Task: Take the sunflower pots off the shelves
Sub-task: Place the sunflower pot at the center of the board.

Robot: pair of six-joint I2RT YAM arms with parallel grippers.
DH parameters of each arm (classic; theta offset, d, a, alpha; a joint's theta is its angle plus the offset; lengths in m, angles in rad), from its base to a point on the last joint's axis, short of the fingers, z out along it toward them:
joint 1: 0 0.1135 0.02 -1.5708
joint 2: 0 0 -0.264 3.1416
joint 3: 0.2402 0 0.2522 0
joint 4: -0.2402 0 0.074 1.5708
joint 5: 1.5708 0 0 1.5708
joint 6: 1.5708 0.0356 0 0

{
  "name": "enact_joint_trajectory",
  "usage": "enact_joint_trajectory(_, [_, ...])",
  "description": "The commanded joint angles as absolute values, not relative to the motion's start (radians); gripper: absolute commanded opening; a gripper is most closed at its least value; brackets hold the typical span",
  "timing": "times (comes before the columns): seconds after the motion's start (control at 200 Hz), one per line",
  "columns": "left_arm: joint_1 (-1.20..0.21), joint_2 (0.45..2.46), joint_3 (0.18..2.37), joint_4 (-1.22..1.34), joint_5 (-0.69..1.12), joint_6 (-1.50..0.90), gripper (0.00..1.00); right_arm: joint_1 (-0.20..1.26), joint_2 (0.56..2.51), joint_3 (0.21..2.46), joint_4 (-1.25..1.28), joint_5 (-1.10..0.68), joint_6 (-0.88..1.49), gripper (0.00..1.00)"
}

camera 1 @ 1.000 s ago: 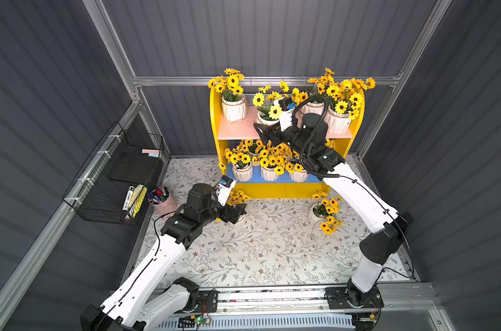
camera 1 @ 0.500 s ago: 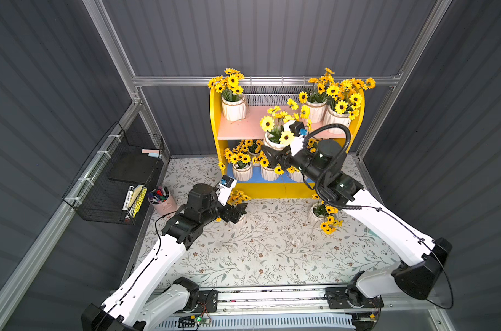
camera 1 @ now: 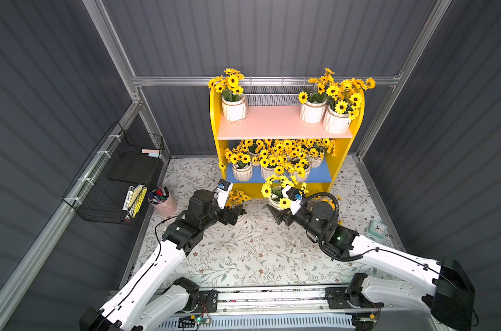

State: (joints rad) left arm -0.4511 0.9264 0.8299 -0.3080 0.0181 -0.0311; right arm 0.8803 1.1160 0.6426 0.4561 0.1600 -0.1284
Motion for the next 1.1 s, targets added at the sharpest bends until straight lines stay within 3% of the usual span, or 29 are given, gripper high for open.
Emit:
enact_joint_trajectory(0.0, [-0.459,0.904,0.813,-0.295,-0.144,-0.048,1.00,0.898,1.139,0.593,0.703,0.214,-0.091,0.00])
enact_joint_trajectory(0.14, [-0.460,0.896,0.796,-0.286,-0.249,-0.064,0.99,0.903,1.296,0.549,0.872,0.228,-0.063,0.00])
enact_joint_trajectory(0.5, [-0.469,0.893,0.793,-0.285,-0.254,-0.039,0.99,0.907,1.783,0.559,1.414,0.217,-0.120,0.00])
enact_joint_trajectory(1.095, [-0.485,0.882,0.780,-0.263,-0.241,-0.018,0.99,0.908,2.147,0.702,1.415,0.227,-0.036,0.00])
